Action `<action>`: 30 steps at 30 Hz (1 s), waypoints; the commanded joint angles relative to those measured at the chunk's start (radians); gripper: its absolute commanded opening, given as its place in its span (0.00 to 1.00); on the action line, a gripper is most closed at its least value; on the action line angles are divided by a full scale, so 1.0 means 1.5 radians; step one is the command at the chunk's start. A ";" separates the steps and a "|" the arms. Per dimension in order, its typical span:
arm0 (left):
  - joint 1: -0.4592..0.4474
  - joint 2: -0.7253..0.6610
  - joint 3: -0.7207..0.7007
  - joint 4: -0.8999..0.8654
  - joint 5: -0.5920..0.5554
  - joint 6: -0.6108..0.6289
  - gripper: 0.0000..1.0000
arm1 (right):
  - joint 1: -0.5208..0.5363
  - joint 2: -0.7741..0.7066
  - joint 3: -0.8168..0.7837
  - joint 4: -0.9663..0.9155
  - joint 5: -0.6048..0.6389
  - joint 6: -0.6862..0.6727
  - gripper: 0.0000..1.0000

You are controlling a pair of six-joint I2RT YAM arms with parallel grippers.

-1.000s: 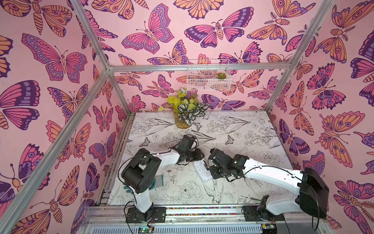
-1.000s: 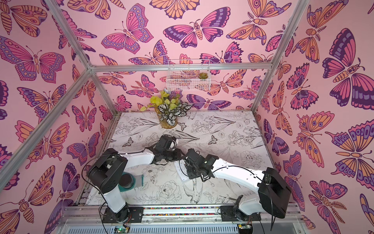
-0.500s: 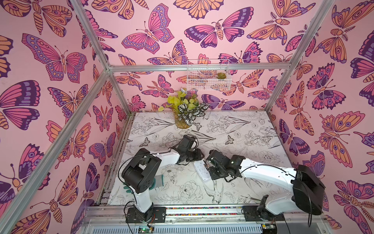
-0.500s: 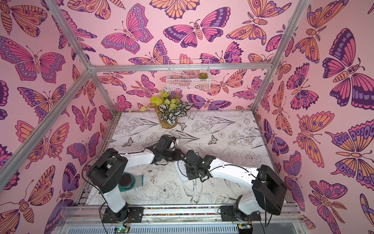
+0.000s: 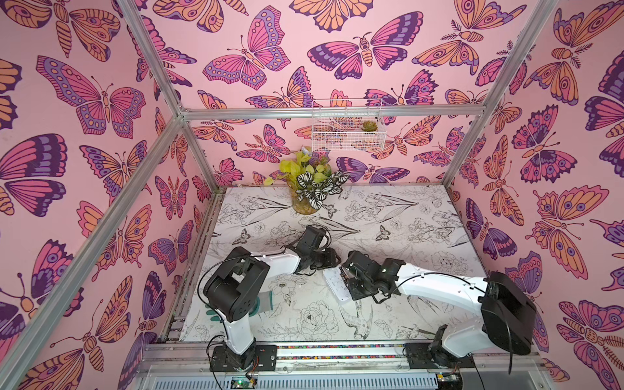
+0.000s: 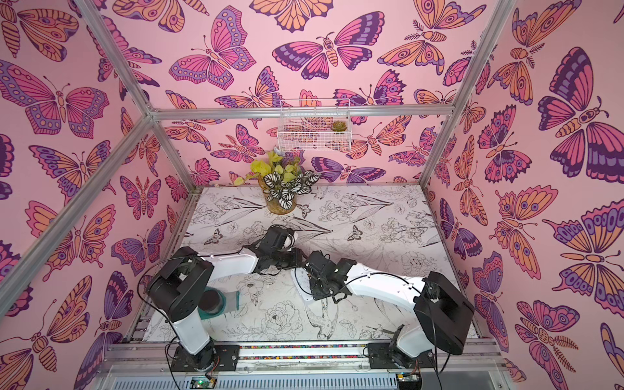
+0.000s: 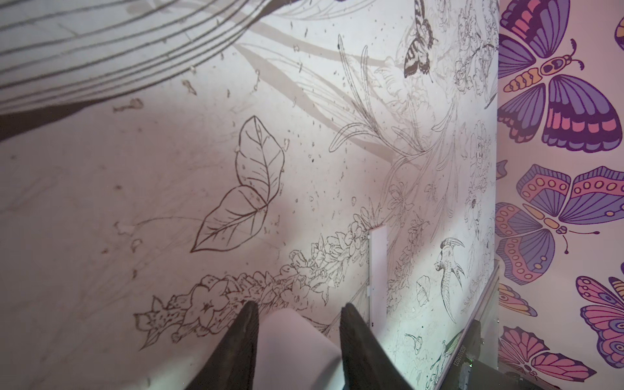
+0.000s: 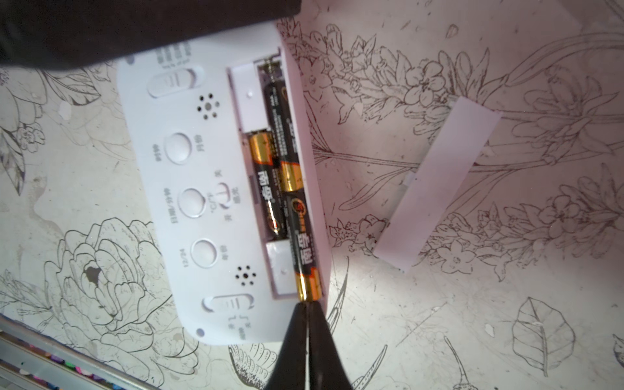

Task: Insert the battery into the alarm
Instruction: Install the battery in the alarm.

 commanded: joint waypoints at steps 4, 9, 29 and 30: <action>-0.004 0.015 0.000 0.000 0.016 0.007 0.43 | -0.004 -0.042 0.020 -0.022 0.012 0.003 0.15; -0.004 0.013 0.001 0.000 0.017 0.006 0.43 | -0.005 -0.041 0.030 -0.023 0.037 -0.002 0.25; -0.007 0.012 -0.008 0.007 0.016 0.002 0.43 | -0.025 0.113 0.110 -0.013 0.083 -0.015 0.23; -0.008 0.013 -0.008 0.007 0.016 0.001 0.43 | -0.025 0.114 0.110 -0.013 0.083 -0.015 0.21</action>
